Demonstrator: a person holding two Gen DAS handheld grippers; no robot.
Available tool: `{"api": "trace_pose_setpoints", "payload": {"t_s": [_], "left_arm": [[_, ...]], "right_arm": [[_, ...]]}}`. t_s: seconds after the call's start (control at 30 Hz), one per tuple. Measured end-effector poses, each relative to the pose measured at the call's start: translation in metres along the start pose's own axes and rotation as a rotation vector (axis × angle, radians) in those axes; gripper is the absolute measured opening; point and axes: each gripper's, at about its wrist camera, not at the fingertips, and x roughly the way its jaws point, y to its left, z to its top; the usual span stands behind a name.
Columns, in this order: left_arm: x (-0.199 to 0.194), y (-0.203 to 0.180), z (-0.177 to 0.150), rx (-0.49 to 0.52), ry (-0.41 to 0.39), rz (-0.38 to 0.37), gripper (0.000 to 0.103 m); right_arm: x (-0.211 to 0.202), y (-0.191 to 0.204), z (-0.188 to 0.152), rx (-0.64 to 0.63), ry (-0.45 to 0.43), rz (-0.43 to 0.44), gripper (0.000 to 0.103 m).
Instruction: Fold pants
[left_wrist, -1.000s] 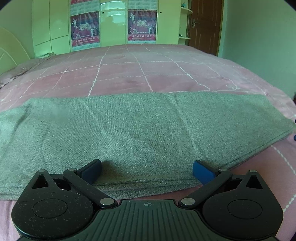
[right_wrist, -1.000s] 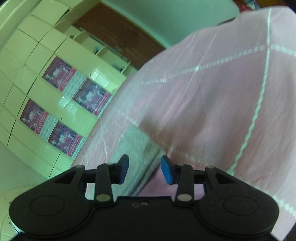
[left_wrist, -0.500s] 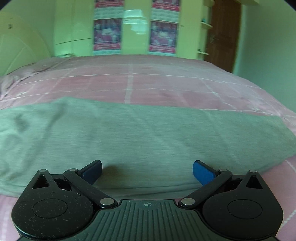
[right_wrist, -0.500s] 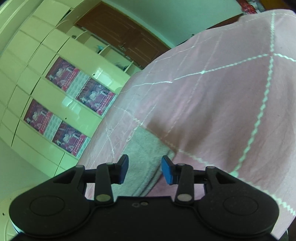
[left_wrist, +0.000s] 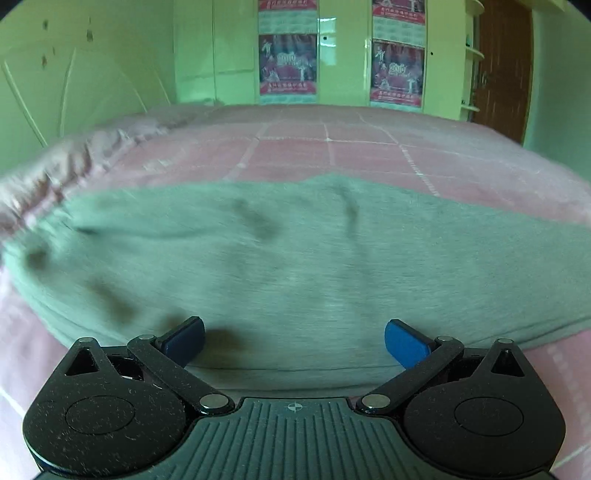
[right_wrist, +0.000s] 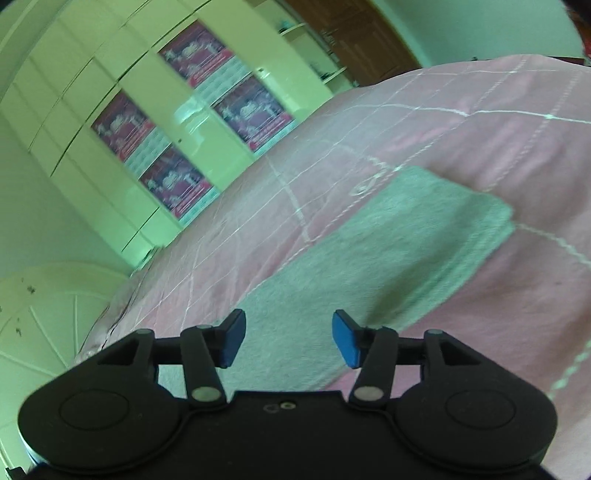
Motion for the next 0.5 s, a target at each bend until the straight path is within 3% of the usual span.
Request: {"api": "trace_pose_setpoints", "payload": {"t_s": [0.13, 0.23, 0.3, 0.37, 0.43, 0.47, 0.5], "left_arm": [[0.001, 0.066, 0.012, -0.083, -0.057, 0.147, 0.103], [0.016, 0.116, 0.019, -0.151, -0.074, 0.204, 0.103], [0.035, 0.134, 0.022, -0.123, -0.055, 0.234, 0.103], [0.058, 0.148, 0.019, -0.105, 0.046, 0.315, 0.103], [0.062, 0.185, 0.005, -0.306, 0.064, 0.193, 0.103], [0.062, 0.195, 0.000, -0.362, 0.055, 0.168, 0.103], [0.061, 0.197, -0.002, -0.355, 0.043, 0.159, 0.103]], "right_arm": [[0.021, 0.038, 0.002, -0.097, 0.033, 0.031, 0.045], [0.054, 0.070, -0.004, -0.208, 0.109, 0.026, 0.045], [0.075, 0.092, -0.013, -0.307, 0.144, -0.002, 0.047], [0.097, 0.099, -0.019, -0.372, 0.216, -0.085, 0.045], [0.103, 0.087, -0.018, -0.345, 0.230, -0.152, 0.041], [0.100, 0.079, -0.016, -0.307, 0.230, -0.126, 0.041], [0.096, 0.074, -0.014, -0.286, 0.232, -0.104, 0.041]]}}
